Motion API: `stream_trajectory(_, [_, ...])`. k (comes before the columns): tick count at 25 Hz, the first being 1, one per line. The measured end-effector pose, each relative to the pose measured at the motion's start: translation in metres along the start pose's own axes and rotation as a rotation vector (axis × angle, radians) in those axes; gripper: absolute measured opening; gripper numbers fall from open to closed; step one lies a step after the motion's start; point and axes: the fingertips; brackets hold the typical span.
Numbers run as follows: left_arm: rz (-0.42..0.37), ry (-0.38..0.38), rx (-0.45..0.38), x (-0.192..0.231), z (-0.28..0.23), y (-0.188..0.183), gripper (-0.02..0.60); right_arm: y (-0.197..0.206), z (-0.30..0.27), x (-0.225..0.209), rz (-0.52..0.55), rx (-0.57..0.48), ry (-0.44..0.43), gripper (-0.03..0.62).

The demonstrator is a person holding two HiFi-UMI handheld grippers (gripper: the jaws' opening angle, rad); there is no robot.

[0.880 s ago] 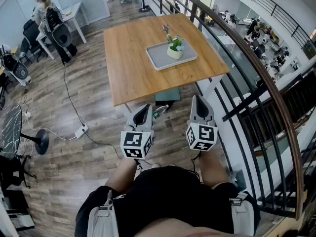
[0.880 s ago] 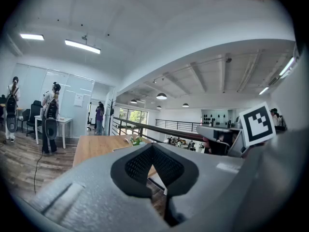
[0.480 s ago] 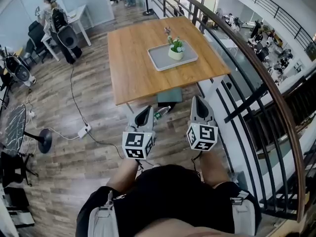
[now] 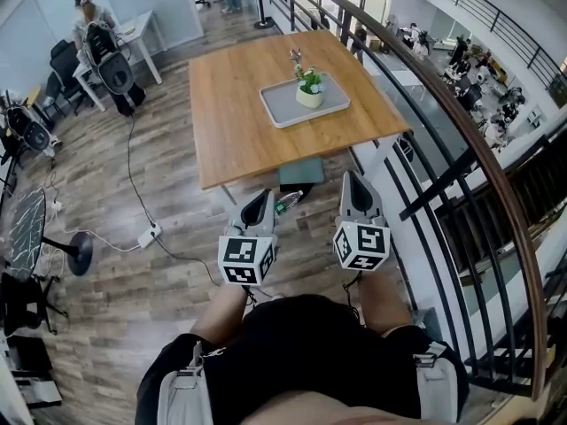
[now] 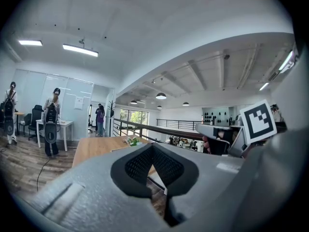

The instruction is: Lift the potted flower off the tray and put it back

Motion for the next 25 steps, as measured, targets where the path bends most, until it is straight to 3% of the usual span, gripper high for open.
stream_trajectory(16, [-0.002, -0.017, -0.004, -0.035, -0.027, 0.010, 0.012, 0.001, 0.001, -0.048, -0.001, 0.000, 0.004, -0.002])
stream_trajectory(25, [0.002, -0.018, -0.017, -0.027, -0.050, 0.020, 0.012, 0.014, -0.020, -0.052, 0.008, -0.002, -0.012, -0.002])
Point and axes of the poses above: the fingertips, and each gripper's own axes: z backward along the fingers, x to its left, y out of its underside, and after that the axes turned 15 degrees about -x, right-handed
